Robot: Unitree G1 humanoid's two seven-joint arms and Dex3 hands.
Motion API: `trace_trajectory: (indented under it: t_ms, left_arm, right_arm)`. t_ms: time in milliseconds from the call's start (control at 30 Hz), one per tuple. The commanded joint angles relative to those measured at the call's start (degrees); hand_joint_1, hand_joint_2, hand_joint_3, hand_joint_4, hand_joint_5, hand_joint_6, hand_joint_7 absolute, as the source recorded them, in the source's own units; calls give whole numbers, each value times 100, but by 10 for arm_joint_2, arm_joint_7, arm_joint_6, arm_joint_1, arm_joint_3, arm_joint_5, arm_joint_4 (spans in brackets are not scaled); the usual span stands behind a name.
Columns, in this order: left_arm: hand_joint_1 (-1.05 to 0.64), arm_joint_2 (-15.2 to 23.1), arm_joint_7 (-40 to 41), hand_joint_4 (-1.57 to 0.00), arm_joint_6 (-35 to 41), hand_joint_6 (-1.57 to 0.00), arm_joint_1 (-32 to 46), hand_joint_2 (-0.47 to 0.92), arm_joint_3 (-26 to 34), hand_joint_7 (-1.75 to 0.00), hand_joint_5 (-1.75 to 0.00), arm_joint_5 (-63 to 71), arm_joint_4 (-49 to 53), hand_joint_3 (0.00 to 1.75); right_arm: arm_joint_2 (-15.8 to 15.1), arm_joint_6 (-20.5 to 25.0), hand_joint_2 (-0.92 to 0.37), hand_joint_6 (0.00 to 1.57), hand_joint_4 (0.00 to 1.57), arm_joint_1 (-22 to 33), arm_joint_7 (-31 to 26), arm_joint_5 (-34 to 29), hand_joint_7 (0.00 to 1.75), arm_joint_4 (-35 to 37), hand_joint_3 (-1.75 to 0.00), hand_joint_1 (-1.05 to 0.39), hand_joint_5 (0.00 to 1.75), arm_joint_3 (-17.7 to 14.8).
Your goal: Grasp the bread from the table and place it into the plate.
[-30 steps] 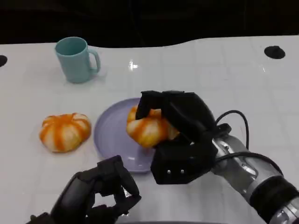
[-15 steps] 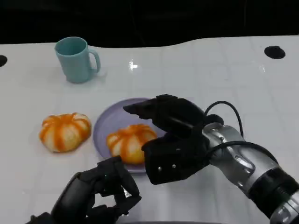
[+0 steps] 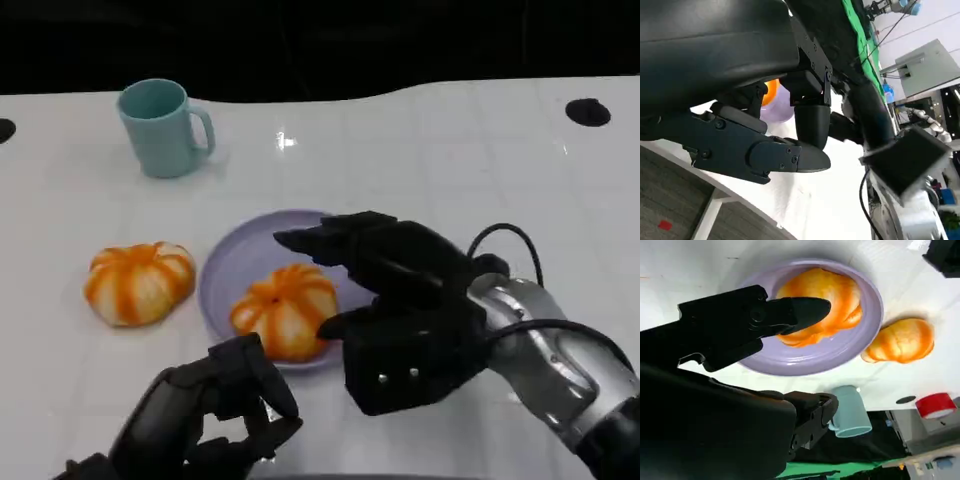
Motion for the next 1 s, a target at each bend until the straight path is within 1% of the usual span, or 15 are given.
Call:
trace_trajectory:
  t_ms: [33, 133, 200, 300, 400, 467, 500, 567, 600, 633, 667, 733, 767, 867, 1000]
  left_arm:
    - [-53, 7, 2, -70, 7, -60, 3, 92, 3, -154, -175, -5, -6, 32]
    - [-53, 7, 1, -70, 3, -60, 2, 92, 3, -155, -175, -8, -2, 31]
    - [-53, 7, 2, -70, 0, -60, 1, 92, 3, -155, -175, -6, 0, 31]
    - [-54, 8, 3, -70, -3, -60, 1, 92, 4, -155, -175, -3, 1, 31]
    - [-54, 10, 4, -70, -5, -60, 1, 92, 5, -155, -175, -1, 2, 31]
    - [-54, 10, 2, -70, -7, -60, 0, 92, 6, -155, -175, -3, 4, 32]
    - [-55, 10, 1, -70, -7, -60, 0, 92, 6, -155, -175, -5, 5, 32]
    - [-55, 11, 0, -70, -7, -60, -1, 92, 7, -155, -175, -8, 7, 32]
    - [-55, 11, -1, -69, -6, -60, -1, 92, 7, -155, -175, -9, 7, 32]
    - [-55, 11, -1, -69, -4, -60, -2, 92, 7, -155, -175, -10, 7, 32]
    - [-55, 11, -1, -69, -3, -60, -2, 92, 7, -154, -175, -11, 6, 31]
    - [-55, 12, 1, -69, -4, -60, -2, 92, 8, -154, -175, -8, 7, 31]
    - [-55, 12, 2, -69, -4, -61, -2, 92, 8, -155, -175, -6, 7, 32]
    - [-54, 12, 1, -69, 2, -61, -2, 92, 7, -154, -175, -10, 4, 31]
    - [-53, 12, 2, -69, -2, -61, -3, 92, 6, -154, -175, -5, 7, 32]
  right_arm:
    - [-37, -46, -92, 27, 12, 49, -8, 39, 5, -51, -16, -66, 34, -33]
    - [-51, -85, -92, 40, 22, 92, -33, 63, 9, -78, -9, -59, 50, -59]
    - [-56, -103, -92, 45, 28, 115, -47, 72, 11, -91, -7, -56, 53, -73]
    - [-63, -136, -92, 59, 44, 152, -70, 92, 16, -108, -4, -49, 67, -99]
    - [-63, -175, -91, 75, 58, 182, -97, 108, 26, -110, -2, -42, 96, -122]
    - [-61, -197, -91, 81, 68, 199, -105, 127, 41, -110, -1, -35, 107, -135]
    - [-60, -204, -91, 79, 72, 209, -106, 137, 61, -112, -2, -30, 116, -142]
    - [-61, -207, -91, 78, 79, 226, -103, 153, 85, -121, -6, -24, 135, -154]
    - [-62, -211, -89, 78, 81, 233, -104, 157, 92, -123, -11, -21, 138, -159]
    - [-63, -216, -74, 77, 83, 239, -103, 163, 100, -124, -41, -17, 141, -163]
    - [-63, -220, -53, 75, 83, 243, -101, 168, 109, -124, -83, -13, 145, -166]
    - [-67, -223, -41, 74, 83, 254, -97, 173, 115, -127, -107, -10, 148, -174]
    - [-71, -223, -34, 74, 81, 262, -96, 173, 123, -132, -120, -9, 159, -179]
    - [-81, -220, -25, 74, 79, 286, -93, 170, 134, -148, -134, -10, 172, -191]
    - [-88, -221, -26, 75, 80, 308, -94, 167, 137, -164, -130, -10, 174, -203]
